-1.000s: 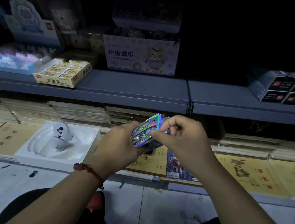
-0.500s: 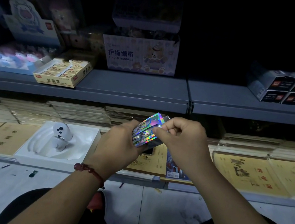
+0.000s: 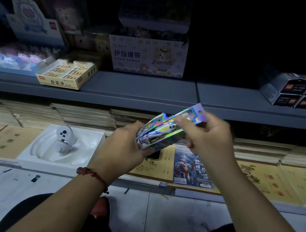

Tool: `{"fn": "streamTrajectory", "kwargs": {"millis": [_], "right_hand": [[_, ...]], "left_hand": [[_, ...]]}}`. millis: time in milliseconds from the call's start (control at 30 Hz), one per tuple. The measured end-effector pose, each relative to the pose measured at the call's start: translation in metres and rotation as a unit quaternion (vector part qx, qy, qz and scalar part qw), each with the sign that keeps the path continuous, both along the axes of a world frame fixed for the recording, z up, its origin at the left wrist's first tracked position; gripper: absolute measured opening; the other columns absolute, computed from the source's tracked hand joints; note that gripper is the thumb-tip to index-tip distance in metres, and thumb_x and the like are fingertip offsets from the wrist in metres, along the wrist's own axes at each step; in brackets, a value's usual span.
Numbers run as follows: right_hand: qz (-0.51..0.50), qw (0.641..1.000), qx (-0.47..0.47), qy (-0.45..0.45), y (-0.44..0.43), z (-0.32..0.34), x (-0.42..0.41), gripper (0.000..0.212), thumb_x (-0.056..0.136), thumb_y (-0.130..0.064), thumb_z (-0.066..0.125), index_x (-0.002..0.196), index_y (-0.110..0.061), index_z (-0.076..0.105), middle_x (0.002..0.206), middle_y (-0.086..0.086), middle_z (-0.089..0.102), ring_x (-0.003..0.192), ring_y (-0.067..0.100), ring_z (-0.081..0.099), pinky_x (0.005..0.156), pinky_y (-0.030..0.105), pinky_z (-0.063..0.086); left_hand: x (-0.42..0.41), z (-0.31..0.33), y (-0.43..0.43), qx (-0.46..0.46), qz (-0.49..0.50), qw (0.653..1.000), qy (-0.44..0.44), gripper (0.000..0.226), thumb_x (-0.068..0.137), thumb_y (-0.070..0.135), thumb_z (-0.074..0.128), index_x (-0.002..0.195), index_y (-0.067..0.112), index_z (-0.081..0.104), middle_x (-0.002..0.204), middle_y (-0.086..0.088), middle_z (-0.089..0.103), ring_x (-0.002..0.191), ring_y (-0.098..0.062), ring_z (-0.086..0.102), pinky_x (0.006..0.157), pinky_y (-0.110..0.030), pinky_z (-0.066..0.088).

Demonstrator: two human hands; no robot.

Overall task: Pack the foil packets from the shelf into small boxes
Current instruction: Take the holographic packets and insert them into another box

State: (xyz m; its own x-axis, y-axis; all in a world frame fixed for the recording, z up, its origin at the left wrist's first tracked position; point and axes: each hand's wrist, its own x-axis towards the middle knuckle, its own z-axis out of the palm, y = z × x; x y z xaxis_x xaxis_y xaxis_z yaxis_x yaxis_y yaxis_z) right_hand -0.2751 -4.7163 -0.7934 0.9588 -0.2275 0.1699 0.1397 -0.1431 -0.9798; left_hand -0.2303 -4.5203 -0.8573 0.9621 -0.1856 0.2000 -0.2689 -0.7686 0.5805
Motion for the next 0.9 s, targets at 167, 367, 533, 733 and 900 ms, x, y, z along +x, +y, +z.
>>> {"fn": "streamTrajectory", "kwargs": {"millis": [167, 367, 533, 733, 900], "right_hand": [[-0.014, 0.999, -0.038, -0.006, 0.002, 0.002, 0.0, 0.031, 0.091, -0.022, 0.076, 0.063, -0.012, 0.066, 0.046, 0.006, 0.056, 0.036, 0.01, 0.042, 0.043, 0.021, 0.037], [-0.168, 0.979, 0.093, -0.071, -0.029, 0.002, 0.01, 0.026, 0.102, -0.023, 0.062, 0.078, -0.018, 0.055, 0.044, -0.001, 0.053, 0.037, 0.017, 0.043, 0.039, 0.025, 0.037], [-0.166, 0.981, 0.069, -0.077, -0.029, -0.005, 0.011, 0.026, 0.102, -0.024, 0.062, 0.077, -0.017, 0.056, 0.041, -0.001, 0.05, 0.036, 0.016, 0.043, 0.041, 0.026, 0.036], [-0.11, 0.991, -0.062, -0.053, -0.019, -0.014, 0.012, 0.028, 0.095, -0.029, 0.071, 0.076, -0.01, 0.064, 0.048, 0.002, 0.05, 0.043, 0.016, 0.044, 0.047, 0.039, 0.035], [-0.014, 0.987, -0.16, 0.023, -0.014, -0.021, 0.013, 0.02, 0.087, -0.035, 0.079, 0.093, -0.023, 0.063, 0.061, -0.01, 0.054, 0.048, 0.003, 0.046, 0.056, 0.024, 0.038]], "left_hand": [[0.002, 0.001, 0.001, -0.029, 0.005, 1.0, 0.009, 0.039, 0.072, 0.051, 0.081, 0.098, 0.042, 0.053, 0.078, 0.022, 0.062, 0.073, -0.007, 0.059, 0.059, -0.024, 0.045], [0.008, 0.002, 0.011, -0.071, 0.044, 0.996, 0.012, 0.04, 0.067, 0.046, 0.087, 0.093, 0.033, 0.06, 0.079, 0.012, 0.069, 0.077, -0.014, 0.066, 0.064, -0.026, 0.052], [0.006, 0.007, 0.01, -0.092, 0.031, 0.995, 0.027, 0.039, 0.07, 0.035, 0.091, 0.099, 0.032, 0.065, 0.081, 0.016, 0.07, 0.076, 0.008, 0.062, 0.058, -0.004, 0.04], [0.002, 0.007, 0.007, -0.095, 0.009, 0.995, 0.022, 0.043, 0.068, 0.042, 0.091, 0.101, 0.034, 0.065, 0.083, 0.019, 0.071, 0.077, 0.003, 0.064, 0.065, -0.016, 0.049], [-0.001, 0.01, 0.007, -0.082, -0.007, 0.996, 0.016, 0.048, 0.07, 0.045, 0.09, 0.109, 0.037, 0.064, 0.087, 0.021, 0.07, 0.08, 0.007, 0.064, 0.061, -0.006, 0.042]]}}
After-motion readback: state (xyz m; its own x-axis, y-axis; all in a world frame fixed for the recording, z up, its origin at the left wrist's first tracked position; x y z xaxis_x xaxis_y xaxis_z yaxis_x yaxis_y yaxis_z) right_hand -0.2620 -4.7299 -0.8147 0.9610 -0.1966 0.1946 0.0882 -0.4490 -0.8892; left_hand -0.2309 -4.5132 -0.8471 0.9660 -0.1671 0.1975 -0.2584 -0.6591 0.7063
